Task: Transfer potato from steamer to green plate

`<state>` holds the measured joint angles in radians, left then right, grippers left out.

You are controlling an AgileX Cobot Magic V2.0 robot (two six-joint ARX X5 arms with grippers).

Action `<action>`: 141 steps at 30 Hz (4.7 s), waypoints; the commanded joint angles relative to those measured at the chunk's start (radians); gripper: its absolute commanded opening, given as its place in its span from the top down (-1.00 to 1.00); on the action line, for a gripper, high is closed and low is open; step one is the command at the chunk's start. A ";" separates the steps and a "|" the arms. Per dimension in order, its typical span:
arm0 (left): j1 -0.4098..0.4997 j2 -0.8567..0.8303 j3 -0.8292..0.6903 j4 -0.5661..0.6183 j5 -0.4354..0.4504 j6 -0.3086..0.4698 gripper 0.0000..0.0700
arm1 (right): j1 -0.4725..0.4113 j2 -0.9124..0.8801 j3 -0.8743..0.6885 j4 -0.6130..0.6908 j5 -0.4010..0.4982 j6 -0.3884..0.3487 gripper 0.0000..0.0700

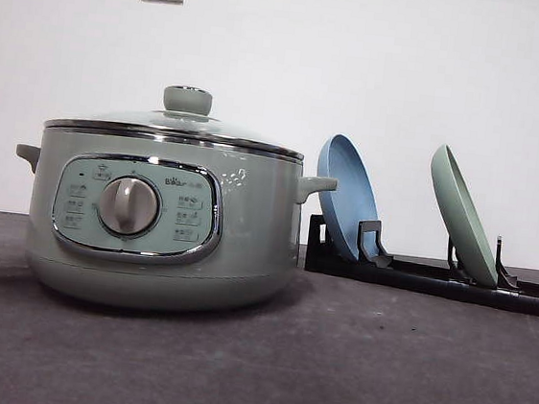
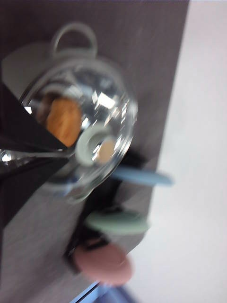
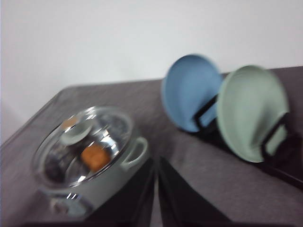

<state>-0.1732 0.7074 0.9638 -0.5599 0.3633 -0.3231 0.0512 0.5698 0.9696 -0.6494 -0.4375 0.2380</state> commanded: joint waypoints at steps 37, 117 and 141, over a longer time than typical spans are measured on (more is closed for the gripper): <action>-0.123 0.063 0.130 -0.097 0.188 0.160 -1.00 | 0.241 0.114 0.124 -0.094 -0.085 -0.144 -1.00; -0.123 0.079 0.130 -0.159 0.186 0.244 -1.00 | 0.024 1.345 0.779 0.057 0.150 0.103 0.21; -0.124 0.079 0.130 -0.172 0.186 0.244 -1.00 | 0.024 1.261 0.779 0.081 0.069 0.129 0.98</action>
<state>-0.2928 0.7795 1.0725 -0.7383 0.5472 -0.0914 0.0764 1.8617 1.7237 -0.5887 -0.3571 0.3653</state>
